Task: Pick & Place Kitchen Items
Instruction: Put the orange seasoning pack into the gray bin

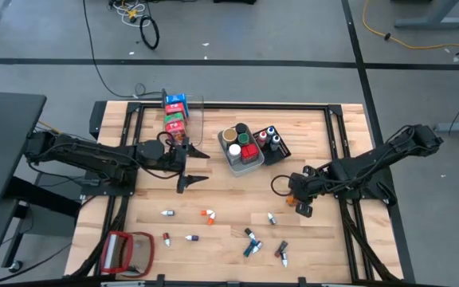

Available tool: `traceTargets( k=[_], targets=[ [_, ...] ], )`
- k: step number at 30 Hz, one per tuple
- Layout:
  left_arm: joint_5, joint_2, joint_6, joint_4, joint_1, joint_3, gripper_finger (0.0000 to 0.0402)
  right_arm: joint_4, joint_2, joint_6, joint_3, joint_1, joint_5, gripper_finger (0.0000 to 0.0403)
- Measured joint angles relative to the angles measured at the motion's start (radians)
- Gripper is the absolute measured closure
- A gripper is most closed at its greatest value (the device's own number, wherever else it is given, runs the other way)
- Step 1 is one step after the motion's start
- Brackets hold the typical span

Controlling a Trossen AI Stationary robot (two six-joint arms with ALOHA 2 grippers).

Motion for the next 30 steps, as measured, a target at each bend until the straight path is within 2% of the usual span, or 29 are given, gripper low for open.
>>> traceTargets(
  k=[2,6,10,17,22,26,28,30],
  targets=[
    [0.0,0.0,0.0,0.0,0.0,0.0,0.0046,0.0,0.0,-0.036,0.0,0.0,0.014,0.039],
    [0.0,0.0,0.0,0.0,0.0,0.0,0.0046,0.053,0.0,-0.092,0.001,-0.002,0.078,0.0387],
    [0.0,0.0,0.0,0.0,0.0,0.0,0.0046,0.185,0.0,-0.217,0.038,-0.013,0.083,0.0397],
    [0.0,0.0,0.0,0.0,0.0,0.0,0.0046,0.395,0.017,-0.587,0.146,-0.048,0.121,0.0399],
    [0.0,0.0,0.001,0.001,0.0,0.0,0.0046,0.492,0.09,-0.863,0.224,-0.114,0.19,0.0399],
    [0.0,0.0,0.0,0.0,0.0,0.0,0.0046,0.576,0.19,-0.979,0.268,-0.211,0.1,0.0399],
    [0.0,0.0,0.0,0.0,0.0,0.0,0.0046,0.577,0.239,-1.013,0.289,-0.256,0.038,0.04],
    [0.0,0.0,0.0,0.0,0.0,0.0,0.0046,0.571,0.277,-1.026,0.301,-0.293,0.021,0.04]
  ],
)
